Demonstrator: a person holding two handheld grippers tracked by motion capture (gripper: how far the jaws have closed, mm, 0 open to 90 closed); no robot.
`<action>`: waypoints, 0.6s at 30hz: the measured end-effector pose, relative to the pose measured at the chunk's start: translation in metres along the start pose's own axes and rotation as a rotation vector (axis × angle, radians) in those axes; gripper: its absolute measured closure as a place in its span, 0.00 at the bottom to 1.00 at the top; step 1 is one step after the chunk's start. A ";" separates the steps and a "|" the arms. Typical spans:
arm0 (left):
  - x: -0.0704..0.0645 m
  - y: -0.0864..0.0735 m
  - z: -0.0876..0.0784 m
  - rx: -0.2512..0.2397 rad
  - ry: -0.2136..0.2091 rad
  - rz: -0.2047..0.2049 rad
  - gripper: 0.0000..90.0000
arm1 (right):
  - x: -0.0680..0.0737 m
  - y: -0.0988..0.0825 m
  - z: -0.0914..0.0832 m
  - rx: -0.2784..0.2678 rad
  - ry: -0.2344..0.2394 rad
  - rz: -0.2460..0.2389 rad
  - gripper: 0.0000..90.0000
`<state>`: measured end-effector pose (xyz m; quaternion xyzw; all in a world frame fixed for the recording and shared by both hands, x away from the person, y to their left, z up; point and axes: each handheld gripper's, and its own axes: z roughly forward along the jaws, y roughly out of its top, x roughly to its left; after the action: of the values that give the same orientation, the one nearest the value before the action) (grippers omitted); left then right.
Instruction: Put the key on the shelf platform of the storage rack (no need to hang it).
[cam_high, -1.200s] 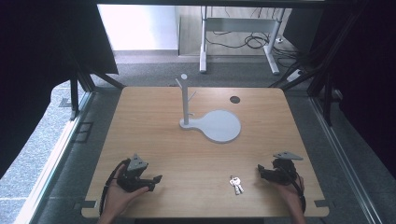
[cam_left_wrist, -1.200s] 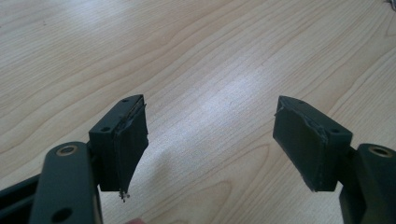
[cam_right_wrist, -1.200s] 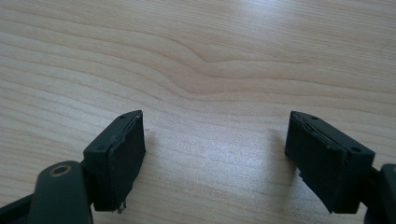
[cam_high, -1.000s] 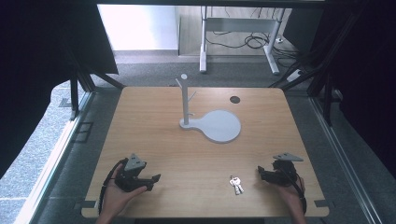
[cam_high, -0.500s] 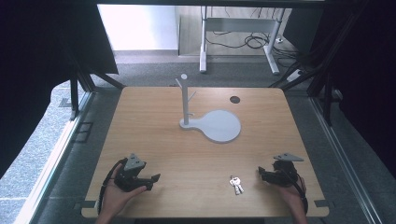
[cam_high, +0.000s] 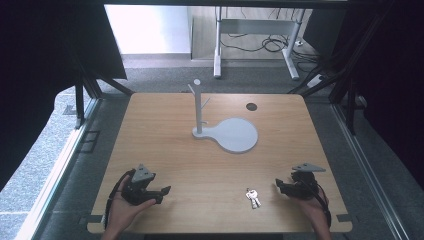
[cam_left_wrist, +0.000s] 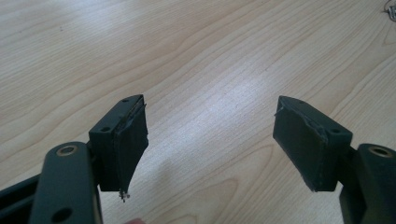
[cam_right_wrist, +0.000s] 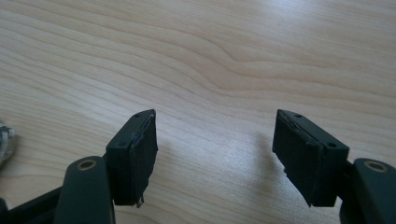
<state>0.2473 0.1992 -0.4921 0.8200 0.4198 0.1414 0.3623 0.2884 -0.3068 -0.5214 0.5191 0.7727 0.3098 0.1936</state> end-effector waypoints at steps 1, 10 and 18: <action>0.001 0.000 -0.002 -0.006 0.004 -0.003 0.29 | 0.001 0.002 -0.002 -0.002 0.004 -0.009 0.35; 0.003 0.000 -0.006 -0.017 0.008 -0.010 0.29 | 0.012 0.016 -0.020 0.027 0.068 -0.073 0.38; 0.001 -0.001 -0.002 -0.006 0.004 -0.008 0.29 | 0.022 0.034 -0.033 0.070 0.117 -0.134 0.40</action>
<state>0.2468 0.2015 -0.4913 0.8171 0.4233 0.1426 0.3645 0.2821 -0.2865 -0.4735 0.4537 0.8261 0.2988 0.1499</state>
